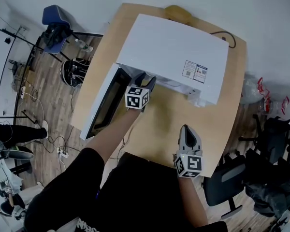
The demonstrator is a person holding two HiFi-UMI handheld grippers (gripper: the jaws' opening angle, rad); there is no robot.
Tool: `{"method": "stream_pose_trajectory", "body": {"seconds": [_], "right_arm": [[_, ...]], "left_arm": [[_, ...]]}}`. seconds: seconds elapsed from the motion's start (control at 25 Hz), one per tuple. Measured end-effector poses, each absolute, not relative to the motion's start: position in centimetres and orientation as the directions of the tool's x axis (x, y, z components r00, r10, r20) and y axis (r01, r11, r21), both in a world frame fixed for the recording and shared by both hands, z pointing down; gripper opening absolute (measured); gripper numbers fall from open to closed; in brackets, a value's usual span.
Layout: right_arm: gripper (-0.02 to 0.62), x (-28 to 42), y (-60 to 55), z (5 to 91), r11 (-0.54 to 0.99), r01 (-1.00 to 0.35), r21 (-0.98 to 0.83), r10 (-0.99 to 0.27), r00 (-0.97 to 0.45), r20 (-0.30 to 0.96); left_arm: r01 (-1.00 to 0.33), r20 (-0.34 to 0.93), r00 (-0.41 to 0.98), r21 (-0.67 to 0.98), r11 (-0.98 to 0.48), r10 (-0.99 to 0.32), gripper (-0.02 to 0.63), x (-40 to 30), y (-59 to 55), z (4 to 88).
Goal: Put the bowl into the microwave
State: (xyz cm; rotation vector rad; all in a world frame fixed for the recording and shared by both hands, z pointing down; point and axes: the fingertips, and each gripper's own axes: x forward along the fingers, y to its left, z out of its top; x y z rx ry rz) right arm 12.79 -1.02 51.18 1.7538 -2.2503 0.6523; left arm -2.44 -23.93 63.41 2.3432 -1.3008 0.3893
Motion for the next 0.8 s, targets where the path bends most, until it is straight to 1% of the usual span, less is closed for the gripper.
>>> {"method": "stream_pose_trajectory", "body": {"seconds": [0.6,0.8], "right_arm": [[0.060,13.8,-2.2,52.0,0.192,-0.958,-0.214,-0.859,-0.269,0.435],[0.060,14.6,-2.5,52.3,0.185,-0.960,-0.209,-0.859,-0.261,0.441]], "left_arm": [[-0.818,0.426,0.570,0.209,-0.536,-0.703,0.204,0.7,-26.2,63.5],[-0.816,0.419,0.573,0.212,-0.537,-0.705,0.204,1.5,-26.9,63.6]]}}
